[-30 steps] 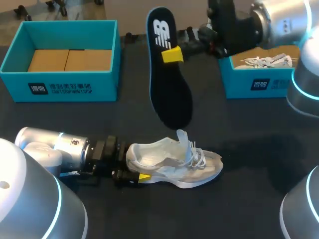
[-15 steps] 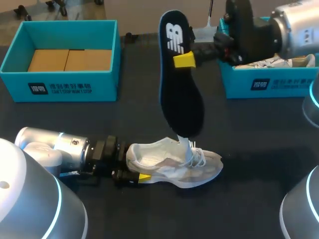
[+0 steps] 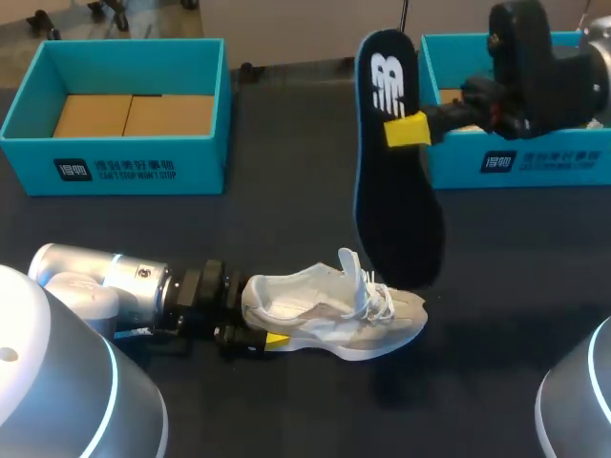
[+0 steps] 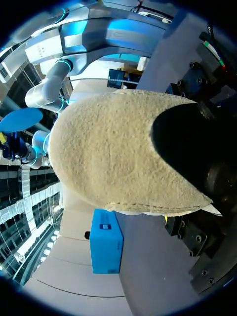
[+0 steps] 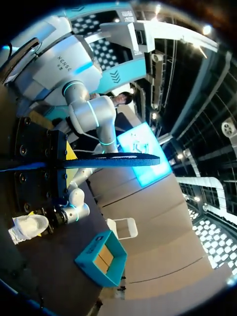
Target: Take the shoe out of the shoebox, open the shoe tongue, remove and reinsert the insole, then place the shoe into the shoebox
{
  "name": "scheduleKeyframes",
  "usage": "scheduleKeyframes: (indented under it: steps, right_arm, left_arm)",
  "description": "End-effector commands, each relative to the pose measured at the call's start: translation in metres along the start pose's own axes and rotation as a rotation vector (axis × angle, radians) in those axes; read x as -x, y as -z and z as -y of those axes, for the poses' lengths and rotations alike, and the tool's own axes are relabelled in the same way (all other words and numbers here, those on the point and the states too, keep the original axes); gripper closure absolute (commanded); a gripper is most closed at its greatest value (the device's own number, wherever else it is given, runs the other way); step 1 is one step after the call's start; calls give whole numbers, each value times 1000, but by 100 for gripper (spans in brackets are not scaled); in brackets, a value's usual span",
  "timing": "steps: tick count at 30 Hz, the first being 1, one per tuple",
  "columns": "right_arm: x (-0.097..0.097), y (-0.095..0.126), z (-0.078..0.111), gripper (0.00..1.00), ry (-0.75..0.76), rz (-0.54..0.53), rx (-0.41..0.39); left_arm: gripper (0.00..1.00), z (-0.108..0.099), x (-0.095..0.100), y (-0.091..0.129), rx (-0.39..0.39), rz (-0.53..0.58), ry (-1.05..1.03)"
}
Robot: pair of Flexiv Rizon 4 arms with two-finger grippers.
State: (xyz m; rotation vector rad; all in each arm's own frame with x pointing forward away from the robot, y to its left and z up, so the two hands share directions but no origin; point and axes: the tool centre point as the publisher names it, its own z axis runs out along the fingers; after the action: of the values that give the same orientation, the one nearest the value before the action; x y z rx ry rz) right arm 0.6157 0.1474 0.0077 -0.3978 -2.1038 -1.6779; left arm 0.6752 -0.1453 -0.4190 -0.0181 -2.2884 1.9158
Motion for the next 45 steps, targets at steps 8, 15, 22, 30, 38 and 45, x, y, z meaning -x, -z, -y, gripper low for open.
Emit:
scheduleKeyframes:
  steps: [8,15,22,30,38,45]
  right_arm:
    - [-11,8,6,100,-13,75,-3]
    - [-15,16,14,100,11,44,17]
    - [-27,29,18,100,33,53,58]
    - [-32,33,20,100,44,41,102]
    - [-35,33,21,100,47,57,117]
    - [-35,33,21,100,47,57,117]
  left_arm:
    - [100,0,0,-1,0,1,0]
    - [100,0,0,-1,0,1,0]
    - [100,0,0,-1,0,1,0]
    - [100,0,0,-1,0,1,0]
    - [100,0,0,-1,0,1,0]
    - [100,0,0,-1,0,1,0]
